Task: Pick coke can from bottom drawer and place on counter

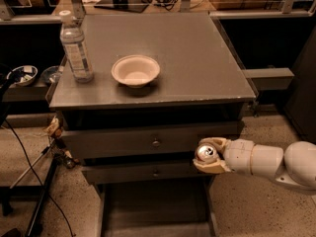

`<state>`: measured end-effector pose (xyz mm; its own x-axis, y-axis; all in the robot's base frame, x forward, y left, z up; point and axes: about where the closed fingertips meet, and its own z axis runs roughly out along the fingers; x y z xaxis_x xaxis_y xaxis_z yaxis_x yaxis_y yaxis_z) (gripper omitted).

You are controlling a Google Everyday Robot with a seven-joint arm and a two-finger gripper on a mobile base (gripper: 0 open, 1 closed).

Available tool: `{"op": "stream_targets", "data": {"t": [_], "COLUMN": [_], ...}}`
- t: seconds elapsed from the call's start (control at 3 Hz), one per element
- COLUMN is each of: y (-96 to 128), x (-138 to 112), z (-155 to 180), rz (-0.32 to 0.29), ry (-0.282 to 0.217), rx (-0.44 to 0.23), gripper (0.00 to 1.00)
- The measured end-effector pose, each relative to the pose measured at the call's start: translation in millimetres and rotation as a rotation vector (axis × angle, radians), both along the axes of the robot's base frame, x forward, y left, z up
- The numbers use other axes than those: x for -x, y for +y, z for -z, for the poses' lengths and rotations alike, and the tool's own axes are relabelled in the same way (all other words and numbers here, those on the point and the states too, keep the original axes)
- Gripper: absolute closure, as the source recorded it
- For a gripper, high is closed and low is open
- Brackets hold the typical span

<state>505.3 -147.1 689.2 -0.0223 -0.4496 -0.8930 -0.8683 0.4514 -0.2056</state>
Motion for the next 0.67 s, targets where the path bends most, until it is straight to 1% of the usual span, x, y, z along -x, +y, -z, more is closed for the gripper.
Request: {"op": "stream_targets", "data": {"t": [0.33,0.67], "y": [0,-16], "x": [-3,-22], "z": [0,-42], "rz": [0.001,0.015], "ry": [0.013,-0.019], "rx": [-0.002,0.012], "gripper": [1.00,1.00]}}
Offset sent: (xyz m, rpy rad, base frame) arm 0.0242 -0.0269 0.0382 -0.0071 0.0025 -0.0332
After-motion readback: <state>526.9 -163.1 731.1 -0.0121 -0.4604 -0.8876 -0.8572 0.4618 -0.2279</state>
